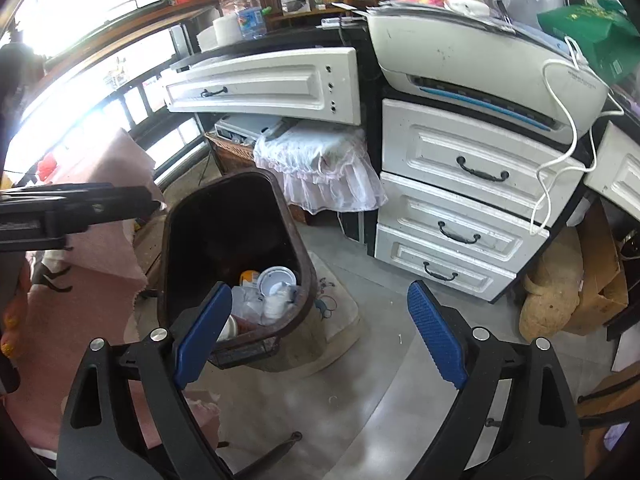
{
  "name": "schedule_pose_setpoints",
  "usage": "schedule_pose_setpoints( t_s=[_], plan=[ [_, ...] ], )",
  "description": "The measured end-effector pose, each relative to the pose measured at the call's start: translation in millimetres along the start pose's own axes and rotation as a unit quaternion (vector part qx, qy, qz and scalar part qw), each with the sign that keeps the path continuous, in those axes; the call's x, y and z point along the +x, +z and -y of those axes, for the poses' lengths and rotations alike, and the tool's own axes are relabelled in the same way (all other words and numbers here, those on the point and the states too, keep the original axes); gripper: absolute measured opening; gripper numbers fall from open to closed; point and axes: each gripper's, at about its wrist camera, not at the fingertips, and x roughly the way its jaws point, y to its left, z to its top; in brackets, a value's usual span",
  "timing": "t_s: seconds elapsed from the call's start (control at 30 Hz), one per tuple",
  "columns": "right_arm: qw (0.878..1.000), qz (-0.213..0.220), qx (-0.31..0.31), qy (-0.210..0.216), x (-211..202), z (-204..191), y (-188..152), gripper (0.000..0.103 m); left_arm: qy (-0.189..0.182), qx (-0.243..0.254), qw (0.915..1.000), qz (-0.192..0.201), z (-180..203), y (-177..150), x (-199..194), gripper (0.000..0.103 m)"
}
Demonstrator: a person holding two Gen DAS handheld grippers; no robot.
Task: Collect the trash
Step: 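Move both tools back from the bin to the table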
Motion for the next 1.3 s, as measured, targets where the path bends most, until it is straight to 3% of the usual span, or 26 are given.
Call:
schedule_pose_setpoints(
  t_s=[0.07, 0.23, 0.37, 0.7, 1.0, 1.23, 1.3],
  plan=[
    [1.000, 0.004, -0.008, 0.010, -2.6, -10.5, 4.3, 0.088, 0.003, 0.003, 0.9997, 0.024, -5.4, -2.3, -21.6, 0.092],
    [0.998, 0.008, -0.035, 0.058, -8.8, -48.9, 18.3, 0.088, 0.026, -0.001, 0.9976, 0.064, -32.1, -15.9, -68.5, 0.093],
    [0.993, 0.008, -0.069, 0.096, -12.2, -92.9, 29.7, 0.088, 0.046, -0.028, 0.9939, 0.096, -66.5, -35.6, -100.6, 0.097],
    [0.964, -0.023, -0.177, 0.199, -6.1, -216.8, 52.4, 0.088, 0.129, -0.108, 0.9809, 0.098, -168.0, -92.9, -151.8, 0.097],
    [0.933, -0.051, -0.284, 0.216, 22.4, -323.7, 76.5, 0.087, 0.197, -0.162, 0.9646, 0.068, -259.0, -135.8, -170.8, 0.097],
    [0.922, -0.098, -0.315, 0.203, 61.6, -362.4, 94.2, 0.076, 0.202, -0.191, 0.9583, 0.064, -313.6, -139.5, -172.3, 0.097],
    [0.921, -0.103, -0.321, 0.197, 67.2, -362.6, 95.6, 0.067, 0.212, -0.192, 0.9563, 0.064, -328.9, -134.4, -169.5, 0.097]
  ],
)
